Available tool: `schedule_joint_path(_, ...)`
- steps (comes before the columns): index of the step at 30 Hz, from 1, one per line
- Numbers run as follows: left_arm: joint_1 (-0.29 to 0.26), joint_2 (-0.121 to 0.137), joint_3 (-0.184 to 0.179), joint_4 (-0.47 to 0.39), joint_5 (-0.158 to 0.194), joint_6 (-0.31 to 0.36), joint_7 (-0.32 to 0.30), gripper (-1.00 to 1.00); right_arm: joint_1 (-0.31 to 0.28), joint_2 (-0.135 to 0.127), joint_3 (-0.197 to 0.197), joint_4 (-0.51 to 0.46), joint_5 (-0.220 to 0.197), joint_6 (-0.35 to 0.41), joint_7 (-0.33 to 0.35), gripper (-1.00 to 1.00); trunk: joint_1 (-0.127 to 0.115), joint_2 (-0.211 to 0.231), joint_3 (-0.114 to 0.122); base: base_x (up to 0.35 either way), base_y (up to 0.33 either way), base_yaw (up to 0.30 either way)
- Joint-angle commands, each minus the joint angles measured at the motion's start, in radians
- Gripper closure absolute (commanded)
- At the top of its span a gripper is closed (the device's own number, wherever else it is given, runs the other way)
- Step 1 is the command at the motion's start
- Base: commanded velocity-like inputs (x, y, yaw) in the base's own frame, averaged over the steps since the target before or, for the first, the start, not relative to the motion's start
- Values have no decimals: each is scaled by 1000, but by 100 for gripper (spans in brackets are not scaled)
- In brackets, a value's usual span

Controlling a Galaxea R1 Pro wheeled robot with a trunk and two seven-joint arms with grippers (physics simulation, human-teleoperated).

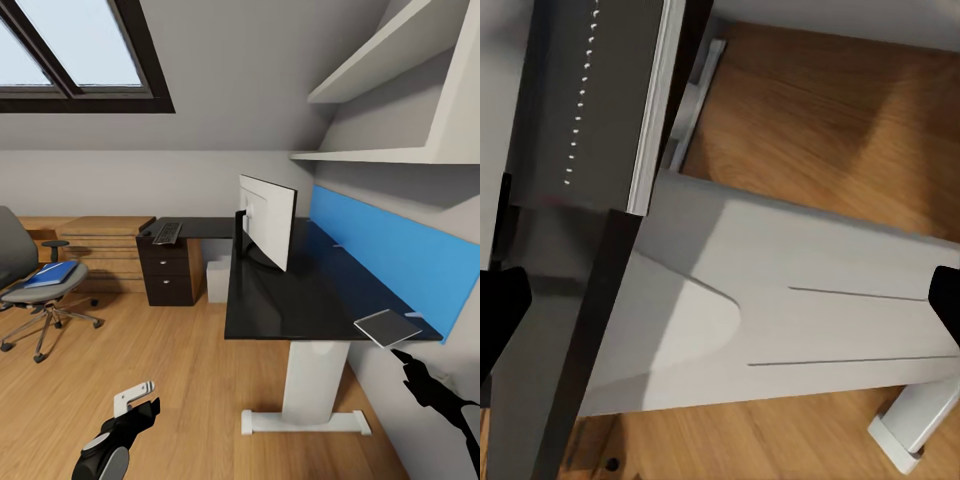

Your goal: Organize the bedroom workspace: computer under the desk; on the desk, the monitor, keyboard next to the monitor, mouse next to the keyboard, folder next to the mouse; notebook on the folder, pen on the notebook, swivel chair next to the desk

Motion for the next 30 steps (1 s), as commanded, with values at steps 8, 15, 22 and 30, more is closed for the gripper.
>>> schedule_joint_path(8, -1, 1, -3, 0, 9, 1, 10, -100, -1, 2, -3, 0, 2, 6, 3, -100, 0, -1, -1, 59, 0, 0)
schedule_joint_path(15, -1, 1, -4, 4, 9, 1, 9, -100, -1, 2, -3, 0, 3, 6, 3, -100, 0, -1, -1, 224, 0, 0)
schedule_joint_path(22, -1, 1, -4, 12, 8, 1, 10, -100, -1, 1, -3, 0, 4, 6, 3, -100, 0, -1, -1, 146, 0, 0)
schedule_joint_path(30, -1, 1, -4, 15, 9, 1, 8, -100, -1, 1, -3, 0, 5, 6, 3, -100, 0, -1, -1, 108, 0, 0)
